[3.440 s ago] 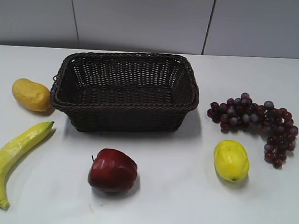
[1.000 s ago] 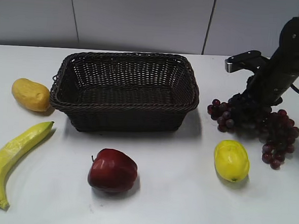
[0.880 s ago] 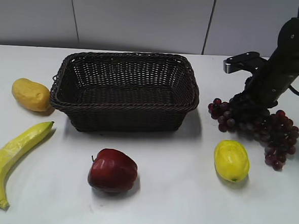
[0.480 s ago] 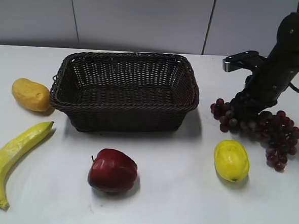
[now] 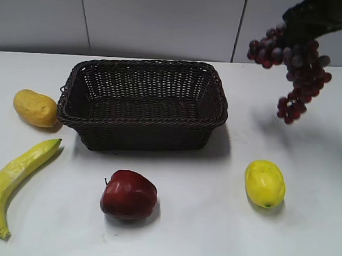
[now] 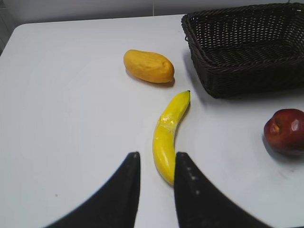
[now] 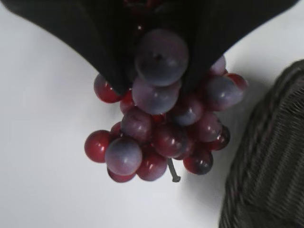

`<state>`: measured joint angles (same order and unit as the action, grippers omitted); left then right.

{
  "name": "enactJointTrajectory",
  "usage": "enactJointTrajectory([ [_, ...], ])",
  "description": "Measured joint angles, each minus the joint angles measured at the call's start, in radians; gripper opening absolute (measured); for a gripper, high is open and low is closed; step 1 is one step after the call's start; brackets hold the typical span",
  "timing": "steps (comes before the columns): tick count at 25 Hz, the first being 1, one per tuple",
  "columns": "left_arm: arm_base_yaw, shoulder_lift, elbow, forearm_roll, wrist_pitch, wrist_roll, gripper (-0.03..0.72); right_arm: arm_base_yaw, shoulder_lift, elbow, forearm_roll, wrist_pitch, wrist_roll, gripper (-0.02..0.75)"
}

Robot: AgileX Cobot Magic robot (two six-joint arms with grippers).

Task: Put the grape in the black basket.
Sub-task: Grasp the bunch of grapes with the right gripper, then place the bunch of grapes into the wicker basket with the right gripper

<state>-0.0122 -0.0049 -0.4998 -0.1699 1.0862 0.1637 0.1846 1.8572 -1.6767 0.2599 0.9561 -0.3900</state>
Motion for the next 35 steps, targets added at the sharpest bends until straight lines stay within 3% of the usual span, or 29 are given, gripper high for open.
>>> enactJointTrajectory([
  [7,0.0,0.0,0.0,0.0,0.0,0.0,0.227,0.116,-0.025,-0.165,0.017,-0.001,0.001,0.246],
  [18,0.0,0.0,0.0,0.0,0.0,0.0,0.227,0.374,0.037,-0.206,0.03,-0.242,-0.036,0.237],
  [31,0.0,0.0,0.0,0.0,0.0,0.0,0.228,0.42,0.34,-0.206,0.03,-0.212,-0.04,0.235],
  [33,0.0,0.0,0.0,0.0,0.0,0.0,0.228,0.42,0.347,-0.206,0.032,-0.189,-0.04,0.337],
  [35,0.0,0.0,0.0,0.0,0.0,0.0,0.228,0.42,0.347,-0.206,0.037,-0.181,-0.04,0.504],
])
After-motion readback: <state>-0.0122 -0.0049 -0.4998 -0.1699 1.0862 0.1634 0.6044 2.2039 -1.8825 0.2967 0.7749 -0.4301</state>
